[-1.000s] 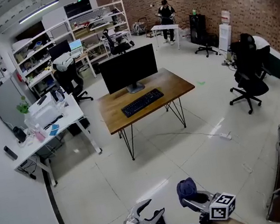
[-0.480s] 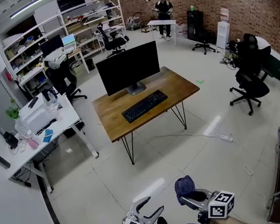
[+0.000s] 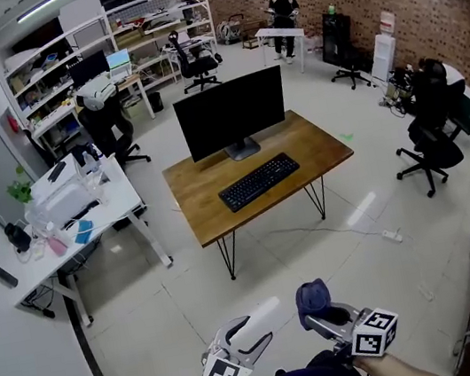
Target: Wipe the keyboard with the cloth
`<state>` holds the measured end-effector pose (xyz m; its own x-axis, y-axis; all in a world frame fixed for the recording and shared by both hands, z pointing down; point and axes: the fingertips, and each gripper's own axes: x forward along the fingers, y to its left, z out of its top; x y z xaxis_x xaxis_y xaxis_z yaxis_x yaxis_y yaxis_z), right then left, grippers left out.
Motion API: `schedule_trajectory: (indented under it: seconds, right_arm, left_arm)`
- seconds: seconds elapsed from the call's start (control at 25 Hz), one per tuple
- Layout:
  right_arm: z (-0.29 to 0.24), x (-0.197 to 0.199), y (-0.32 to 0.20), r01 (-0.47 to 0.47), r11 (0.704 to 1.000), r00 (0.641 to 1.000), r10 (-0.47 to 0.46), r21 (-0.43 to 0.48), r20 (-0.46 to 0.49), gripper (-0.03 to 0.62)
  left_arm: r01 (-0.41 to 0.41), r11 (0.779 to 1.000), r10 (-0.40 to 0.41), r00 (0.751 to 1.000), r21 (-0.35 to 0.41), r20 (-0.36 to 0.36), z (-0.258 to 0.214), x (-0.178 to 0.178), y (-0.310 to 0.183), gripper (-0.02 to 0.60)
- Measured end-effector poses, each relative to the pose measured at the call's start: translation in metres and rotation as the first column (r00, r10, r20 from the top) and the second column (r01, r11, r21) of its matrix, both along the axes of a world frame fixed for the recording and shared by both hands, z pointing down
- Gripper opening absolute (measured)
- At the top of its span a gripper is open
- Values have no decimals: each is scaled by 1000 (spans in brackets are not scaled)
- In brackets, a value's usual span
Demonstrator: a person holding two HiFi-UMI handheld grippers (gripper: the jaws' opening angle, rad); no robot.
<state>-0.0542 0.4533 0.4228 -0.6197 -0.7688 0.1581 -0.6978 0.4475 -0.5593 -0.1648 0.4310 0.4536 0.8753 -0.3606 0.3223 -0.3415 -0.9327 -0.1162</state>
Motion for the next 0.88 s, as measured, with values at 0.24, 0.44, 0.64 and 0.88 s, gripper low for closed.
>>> schedule_trajectory:
  seconds: [0.24,0.44,0.64,0.88]
  right_arm:
    - [7,24,-61,9,1000,1000,-9,-1,-11,137]
    - [22,55,-128,47,999,999,-47,-18,-5,137]
    - [19,93,-207,96,995,995,-96,-6,-6,137]
    - [20,128,-292,172,985,984,-171,15,-57,137]
  left_arm:
    - [53,998,-53,999,-21,-1,12,7,-59,249]
    - [111,993,-110,994,-39,23,21,31,-124,249]
    - [142,989,-139,988,-39,72,24,71,-195,249]
    - [218,976,-215,973,-20,83,27,102,-274,249]
